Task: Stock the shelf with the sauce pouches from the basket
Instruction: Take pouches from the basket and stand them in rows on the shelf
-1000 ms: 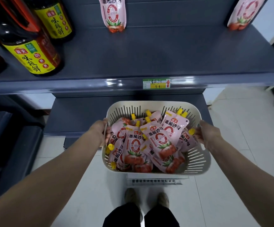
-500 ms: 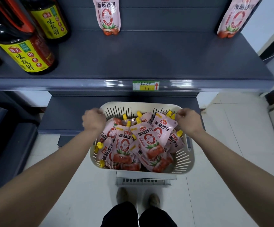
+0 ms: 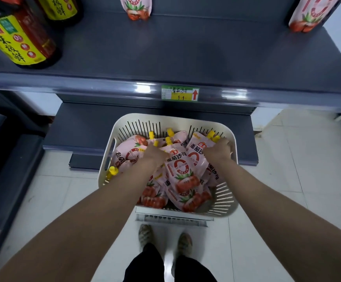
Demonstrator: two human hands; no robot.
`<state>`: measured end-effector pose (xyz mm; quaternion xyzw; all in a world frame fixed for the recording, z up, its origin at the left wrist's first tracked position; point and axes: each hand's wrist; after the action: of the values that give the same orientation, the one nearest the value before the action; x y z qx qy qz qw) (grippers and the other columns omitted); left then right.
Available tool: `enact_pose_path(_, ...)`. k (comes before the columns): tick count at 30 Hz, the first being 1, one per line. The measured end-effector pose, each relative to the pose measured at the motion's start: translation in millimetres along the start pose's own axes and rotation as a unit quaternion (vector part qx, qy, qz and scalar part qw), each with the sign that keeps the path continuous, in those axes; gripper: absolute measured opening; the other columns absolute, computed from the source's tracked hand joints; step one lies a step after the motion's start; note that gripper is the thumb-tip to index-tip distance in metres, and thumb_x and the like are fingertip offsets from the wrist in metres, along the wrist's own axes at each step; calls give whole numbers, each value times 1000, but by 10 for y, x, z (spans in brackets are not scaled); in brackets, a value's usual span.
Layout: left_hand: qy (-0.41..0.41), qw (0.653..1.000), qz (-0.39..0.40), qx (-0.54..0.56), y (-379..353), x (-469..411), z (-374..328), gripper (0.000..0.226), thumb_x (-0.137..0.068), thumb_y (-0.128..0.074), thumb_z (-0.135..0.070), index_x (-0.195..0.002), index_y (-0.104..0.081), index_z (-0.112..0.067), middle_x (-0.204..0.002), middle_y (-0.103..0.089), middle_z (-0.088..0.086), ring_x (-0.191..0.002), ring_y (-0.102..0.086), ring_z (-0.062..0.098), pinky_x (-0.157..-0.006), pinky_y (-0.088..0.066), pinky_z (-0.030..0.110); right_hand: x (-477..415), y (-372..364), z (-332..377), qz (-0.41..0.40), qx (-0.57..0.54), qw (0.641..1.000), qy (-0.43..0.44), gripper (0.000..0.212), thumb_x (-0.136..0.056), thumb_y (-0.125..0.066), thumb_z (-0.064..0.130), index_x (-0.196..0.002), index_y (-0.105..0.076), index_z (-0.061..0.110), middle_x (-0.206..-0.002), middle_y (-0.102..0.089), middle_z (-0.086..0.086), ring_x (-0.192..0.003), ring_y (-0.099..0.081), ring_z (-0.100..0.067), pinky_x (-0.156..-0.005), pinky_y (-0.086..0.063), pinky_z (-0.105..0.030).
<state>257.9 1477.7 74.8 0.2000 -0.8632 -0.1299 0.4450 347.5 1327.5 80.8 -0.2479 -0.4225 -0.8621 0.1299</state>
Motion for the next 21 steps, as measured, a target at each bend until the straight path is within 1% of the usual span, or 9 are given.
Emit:
enact_pose_path(2, 12, 999, -29, 18, -38, -12, -17, 60, -82, -66, -19, -131, -41, 4, -122, -59, 23, -92, -66, 31, -43, -46, 21, -21, -15, -22, -21, -5, 1000, 7, 68, -86, -55, 7, -141, -17, -6, -146, -30, -24, -132, -37, -37, -106, -40, -43)
enact_pose_path(3, 19, 998, -47, 41, -53, -25, -5, 66, -80, -69, -18, -133, -37, 4, -121, -59, 24, -87, -66, 30, -36, -40, 20, -27, -22, -33, -30, -4, 999, 11, 64, -86, -55, 5, -139, -21, -6, -144, -31, -25, -130, -39, -37, -104, -41, -43)
enact_pose_path(6, 42, 992, -90, 77, -66, -47, -15, 71, -75, -75, -19, -131, -40, 4, -121, -59, 24, -104, -62, 34, -54, -45, 28, -65, -65, -82, -45, -7, 999, 17, 51, -84, -54, 2, -132, -36, -5, -135, -41, -26, -119, -49, -40, -98, -47, -46)
enact_pose_path(9, 56, 991, -71, 97, -101, -60, -4, 74, -76, -74, -24, -136, -38, 0, -120, -61, 20, -111, -59, 35, -74, -53, 35, -93, -80, -112, -50, -36, 998, 34, 28, -83, -53, 0, -110, -59, -4, -107, -64, -23, -98, -63, -37, -79, -55, -39)
enact_pose_path(13, 58, 991, -37, 112, -111, -3, -9, 58, -78, -72, -20, -125, -49, 6, -109, -65, 18, -66, -57, 19, -52, -50, 23, -74, -1, -114, -34, -52, 997, 54, 16, -82, -56, 5, -91, -68, 3, -72, -60, -8, -71, -61, -27, -58, -42, -25)
enact_pose_path(15, 50, 990, -20, 131, -115, 48, -20, 53, -79, -71, -15, -123, -50, 6, -105, -66, 15, -49, -50, 13, -39, -45, 17, -51, 43, -123, -11, -64, 996, 60, 14, -81, -57, 10, -87, -69, 5, -69, -62, -7, -64, -61, -23, -53, -50, -28)
enact_pose_path(17, 36, 989, -34, 142, -97, 105, -32, 64, -75, -75, -15, -128, -46, 6, -94, -66, 7, -49, -49, 12, -50, -45, 22, -17, 74, -123, -3, -83, 994, 71, 11, -80, -61, 12, -77, -69, 4, -71, -65, -10, -68, -65, -25, -64, -59, -38)
enact_pose_path(19, 10, 992, -31, 126, -45, 191, -66, 67, -73, -77, -16, -129, -45, 5, -106, -65, 3, -62, -53, 13, -62, -50, 24, 56, 118, -107, -9, -86, 991, 98, 21, -80, -65, 11, -60, -62, 8, -69, -62, -9, -68, -62, -25, -69, -58, -44)
enact_pose_path(21, -32, 997, -20, 69, 48, 316, -122, 53, -77, -73, -16, -122, -53, 2, -121, -62, 11, -63, -54, 14, -56, -52, 16, 145, 194, -64, -2, -80, 989, 128, 26, -81, -65, 12, -57, -57, 6, -68, -59, -10, -69, -59, -25, -72, -57, -49)
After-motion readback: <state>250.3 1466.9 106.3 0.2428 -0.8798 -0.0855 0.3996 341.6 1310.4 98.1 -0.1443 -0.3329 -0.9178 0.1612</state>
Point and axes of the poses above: each hand's wrist, its own x-axis away from the middle knuckle, its own y-axis out of the back of the hand, z = x × y
